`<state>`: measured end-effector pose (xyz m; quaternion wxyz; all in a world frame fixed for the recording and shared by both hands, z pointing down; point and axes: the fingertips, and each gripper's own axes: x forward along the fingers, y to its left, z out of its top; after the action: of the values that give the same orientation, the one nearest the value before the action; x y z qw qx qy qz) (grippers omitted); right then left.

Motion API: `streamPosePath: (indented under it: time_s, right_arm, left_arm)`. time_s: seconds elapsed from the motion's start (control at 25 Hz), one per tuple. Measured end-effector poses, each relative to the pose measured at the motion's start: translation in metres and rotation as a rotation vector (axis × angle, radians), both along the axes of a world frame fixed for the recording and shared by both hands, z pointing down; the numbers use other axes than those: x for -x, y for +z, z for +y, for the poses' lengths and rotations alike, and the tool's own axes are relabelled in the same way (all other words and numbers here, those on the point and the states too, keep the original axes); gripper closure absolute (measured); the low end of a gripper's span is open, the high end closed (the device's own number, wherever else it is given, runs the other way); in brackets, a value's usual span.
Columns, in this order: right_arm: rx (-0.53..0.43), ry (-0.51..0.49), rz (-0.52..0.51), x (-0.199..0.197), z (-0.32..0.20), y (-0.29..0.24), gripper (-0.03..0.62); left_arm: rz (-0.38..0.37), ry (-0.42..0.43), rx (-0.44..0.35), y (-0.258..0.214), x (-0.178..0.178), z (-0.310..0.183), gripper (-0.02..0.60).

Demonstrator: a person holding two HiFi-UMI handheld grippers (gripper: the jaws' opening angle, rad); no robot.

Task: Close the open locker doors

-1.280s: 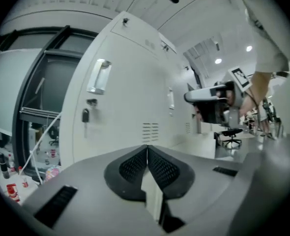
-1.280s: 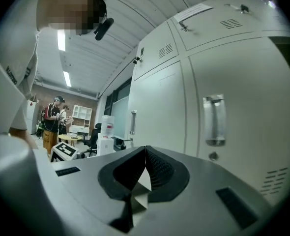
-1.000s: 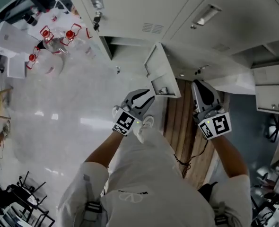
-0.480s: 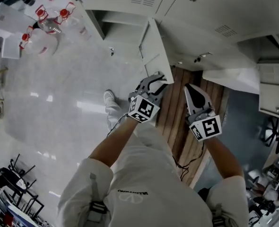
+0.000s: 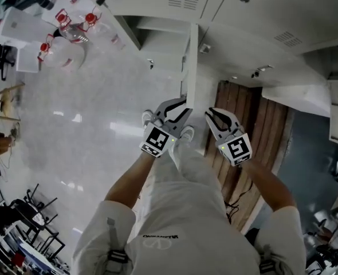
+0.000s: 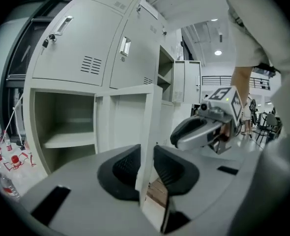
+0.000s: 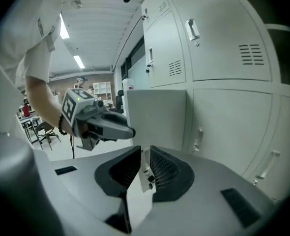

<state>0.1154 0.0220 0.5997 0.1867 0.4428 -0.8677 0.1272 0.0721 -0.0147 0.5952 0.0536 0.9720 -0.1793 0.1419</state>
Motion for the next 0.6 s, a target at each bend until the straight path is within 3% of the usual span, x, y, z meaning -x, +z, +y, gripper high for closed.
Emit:
streamPosePath:
  time_s: [0.24, 0.6]
  right_arm:
    - [0.006, -0.119, 0.014, 0.078, -0.033, 0.053, 0.466]
    - [0.02, -0.071, -0.005, 0.138, -0.088, 0.094, 0.434]
  left_arm:
    - [0.001, 0.014, 0.0, -0.003, 0.053, -0.025, 0.495]
    - [0.022, 0.121, -0.011, -0.007, 0.088, -0.052, 0.494]
